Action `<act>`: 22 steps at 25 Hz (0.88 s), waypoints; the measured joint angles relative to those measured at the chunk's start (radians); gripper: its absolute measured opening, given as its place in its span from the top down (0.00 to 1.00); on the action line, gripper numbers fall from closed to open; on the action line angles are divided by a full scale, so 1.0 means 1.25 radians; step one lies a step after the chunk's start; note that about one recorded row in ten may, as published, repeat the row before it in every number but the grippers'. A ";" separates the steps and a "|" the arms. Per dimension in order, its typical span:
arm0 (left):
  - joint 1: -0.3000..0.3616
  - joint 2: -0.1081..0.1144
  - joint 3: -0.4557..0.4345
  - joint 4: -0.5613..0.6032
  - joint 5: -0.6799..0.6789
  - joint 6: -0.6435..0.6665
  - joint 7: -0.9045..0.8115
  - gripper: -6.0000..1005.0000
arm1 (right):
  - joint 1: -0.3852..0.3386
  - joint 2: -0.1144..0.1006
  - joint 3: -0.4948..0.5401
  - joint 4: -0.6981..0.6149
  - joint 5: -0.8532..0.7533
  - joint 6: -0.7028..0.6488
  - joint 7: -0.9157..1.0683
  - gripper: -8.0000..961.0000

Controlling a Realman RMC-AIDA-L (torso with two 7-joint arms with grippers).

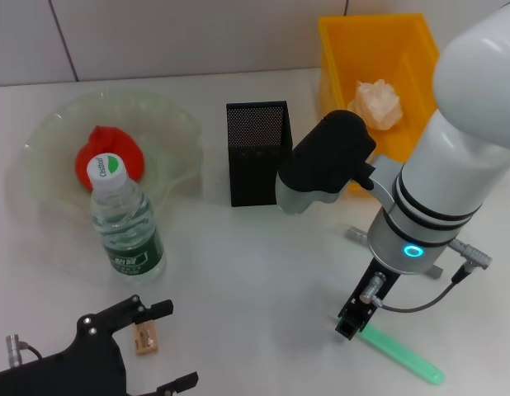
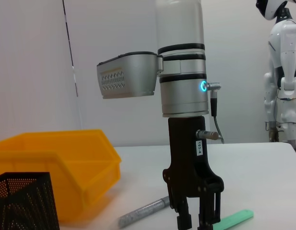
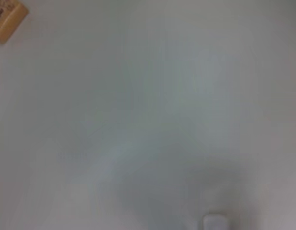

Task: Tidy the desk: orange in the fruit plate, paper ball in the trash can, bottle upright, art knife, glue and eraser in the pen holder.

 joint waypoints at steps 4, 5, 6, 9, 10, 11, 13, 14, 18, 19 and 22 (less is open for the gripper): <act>-0.002 0.000 0.000 0.000 0.000 0.000 0.000 0.19 | 0.004 0.000 0.000 0.010 0.002 0.000 -0.001 0.55; -0.002 0.000 0.000 0.000 0.000 0.000 0.000 0.19 | 0.005 0.001 0.000 0.012 0.002 0.000 -0.001 0.56; -0.003 0.000 0.000 0.000 0.000 0.000 0.000 0.19 | 0.006 0.001 0.000 0.013 0.002 0.000 -0.001 0.56; -0.003 0.000 0.001 0.000 0.000 0.000 0.000 0.19 | 0.009 0.001 0.000 0.016 0.003 0.000 -0.001 0.59; -0.003 0.000 0.001 0.000 0.000 0.000 0.000 0.19 | 0.011 0.001 0.000 0.018 0.003 0.000 -0.001 0.59; -0.003 0.000 0.001 0.000 0.000 0.000 0.000 0.19 | 0.012 0.001 -0.001 0.020 0.003 0.000 -0.001 0.60; -0.003 0.000 0.001 0.000 0.000 0.000 0.000 0.19 | 0.016 0.001 -0.006 0.023 0.004 0.000 -0.001 0.61; -0.003 0.000 0.001 0.000 0.000 0.000 0.000 0.19 | 0.017 0.001 -0.012 0.024 0.004 0.001 -0.001 0.62; -0.002 0.000 0.002 0.000 0.000 0.000 0.000 0.19 | 0.019 0.002 -0.020 0.025 0.005 0.002 0.001 0.64; -0.002 0.000 0.002 0.000 0.000 0.000 0.000 0.19 | 0.019 0.002 -0.020 0.025 0.006 0.002 0.002 0.64; -0.001 0.000 0.003 0.000 0.000 0.000 0.000 0.19 | 0.020 0.002 -0.020 0.032 0.006 0.003 0.002 0.66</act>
